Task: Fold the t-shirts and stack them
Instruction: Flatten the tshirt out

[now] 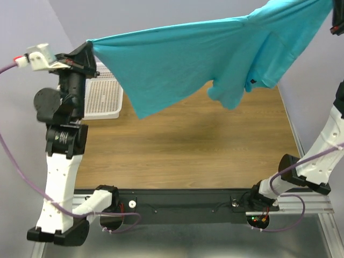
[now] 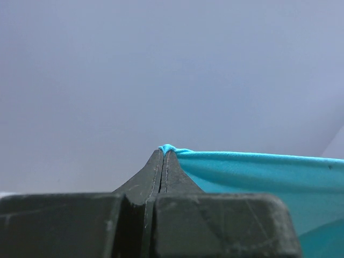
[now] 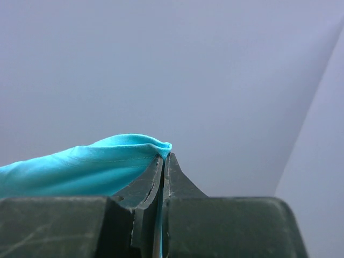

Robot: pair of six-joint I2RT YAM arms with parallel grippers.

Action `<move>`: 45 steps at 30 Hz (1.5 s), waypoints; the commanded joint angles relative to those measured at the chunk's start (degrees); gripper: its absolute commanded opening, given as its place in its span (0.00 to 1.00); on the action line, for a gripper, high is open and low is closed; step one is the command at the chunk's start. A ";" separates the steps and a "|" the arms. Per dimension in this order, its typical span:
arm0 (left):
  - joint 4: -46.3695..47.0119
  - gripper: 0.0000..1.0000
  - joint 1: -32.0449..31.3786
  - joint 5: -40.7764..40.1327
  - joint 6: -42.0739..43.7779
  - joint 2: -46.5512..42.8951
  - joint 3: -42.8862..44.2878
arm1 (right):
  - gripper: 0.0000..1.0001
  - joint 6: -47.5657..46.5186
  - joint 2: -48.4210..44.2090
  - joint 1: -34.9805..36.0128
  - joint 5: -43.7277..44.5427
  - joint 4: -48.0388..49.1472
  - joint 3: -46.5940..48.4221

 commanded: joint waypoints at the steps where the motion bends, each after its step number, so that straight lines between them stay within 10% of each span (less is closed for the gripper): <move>1: 4.17 0.00 0.69 -0.43 -0.96 -3.77 1.19 | 0.01 -1.76 -4.31 -0.38 11.66 2.01 5.24; 7: 4.43 0.00 0.60 5.81 -3.42 -7.99 -0.38 | 0.01 -5.37 -8.45 -0.29 13.79 -0.37 5.78; 16: 4.42 0.00 0.60 7.83 -4.48 -6.95 -11.01 | 0.01 -2.56 -10.04 -0.29 -8.67 -0.64 -15.73; 30: 17.61 0.00 -1.95 9.25 1.58 24.76 -22.54 | 0.01 -17.32 4.79 13.50 -9.60 12.89 -61.62; 45: 1.01 0.00 -2.65 -0.78 5.71 53.77 2.41 | 0.01 -13.81 35.40 17.73 -0.98 16.06 -40.99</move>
